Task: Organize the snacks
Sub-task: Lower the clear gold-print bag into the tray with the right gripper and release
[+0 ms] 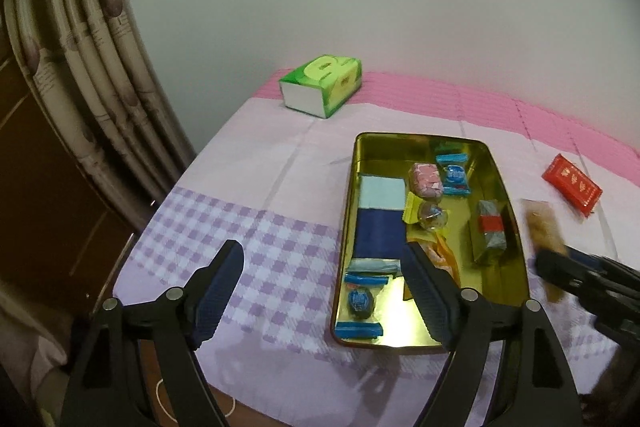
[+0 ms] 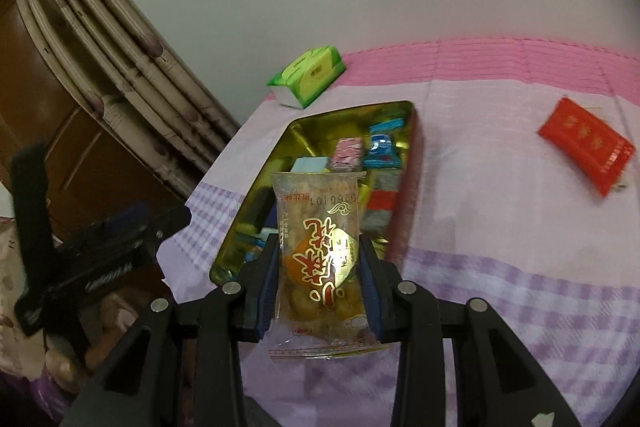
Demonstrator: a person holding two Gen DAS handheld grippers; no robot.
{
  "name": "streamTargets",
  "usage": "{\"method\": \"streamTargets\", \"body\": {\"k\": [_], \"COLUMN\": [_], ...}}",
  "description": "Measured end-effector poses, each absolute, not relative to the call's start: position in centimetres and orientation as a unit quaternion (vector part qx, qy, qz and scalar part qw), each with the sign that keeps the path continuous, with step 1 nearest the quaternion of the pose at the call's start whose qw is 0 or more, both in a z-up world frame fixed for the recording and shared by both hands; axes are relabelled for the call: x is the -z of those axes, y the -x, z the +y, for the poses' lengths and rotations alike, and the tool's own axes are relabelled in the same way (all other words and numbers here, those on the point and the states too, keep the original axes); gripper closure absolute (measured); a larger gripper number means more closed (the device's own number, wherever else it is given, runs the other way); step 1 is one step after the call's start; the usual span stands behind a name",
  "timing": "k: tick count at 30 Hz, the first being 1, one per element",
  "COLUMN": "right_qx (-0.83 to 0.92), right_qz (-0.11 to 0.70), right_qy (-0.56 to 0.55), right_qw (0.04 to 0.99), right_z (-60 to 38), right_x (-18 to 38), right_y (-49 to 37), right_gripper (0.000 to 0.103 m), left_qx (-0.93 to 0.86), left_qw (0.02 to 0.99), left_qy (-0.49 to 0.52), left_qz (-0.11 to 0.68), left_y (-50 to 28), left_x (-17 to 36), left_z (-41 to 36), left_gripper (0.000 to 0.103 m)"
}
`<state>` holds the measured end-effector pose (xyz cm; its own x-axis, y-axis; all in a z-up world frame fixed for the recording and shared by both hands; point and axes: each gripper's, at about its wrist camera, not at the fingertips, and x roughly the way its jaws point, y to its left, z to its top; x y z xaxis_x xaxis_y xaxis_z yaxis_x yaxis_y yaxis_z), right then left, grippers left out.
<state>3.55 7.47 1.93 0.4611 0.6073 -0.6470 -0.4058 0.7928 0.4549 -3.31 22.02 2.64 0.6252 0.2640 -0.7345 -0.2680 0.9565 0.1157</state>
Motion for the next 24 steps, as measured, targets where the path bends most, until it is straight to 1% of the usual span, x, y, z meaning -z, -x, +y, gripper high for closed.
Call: {"method": "streamTargets", "body": {"k": [4, 9, 24], "right_qx": [-0.298, -0.283, -0.253], "right_qz": [0.436, 0.448, 0.472], "right_qy": [-0.113, -0.105, -0.118], "right_qw": [0.842, 0.841, 0.837], "right_z": [9.5, 11.5, 12.2], "right_x": [-1.4, -0.5, 1.6], "right_y": [-5.0, -6.9, -9.4], "right_gripper": [0.068, 0.068, 0.068], "left_qx": [-0.141, -0.133, -0.134], "left_qw": [0.906, 0.902, 0.886], "left_qy": [-0.012, -0.013, -0.003], "left_qz": [0.399, 0.410, 0.443], "left_y": [3.5, 3.2, 2.4], "left_x": [-3.0, -2.7, -1.5], "left_z": [21.4, 21.1, 21.9], "left_gripper": [0.022, 0.022, 0.022]}}
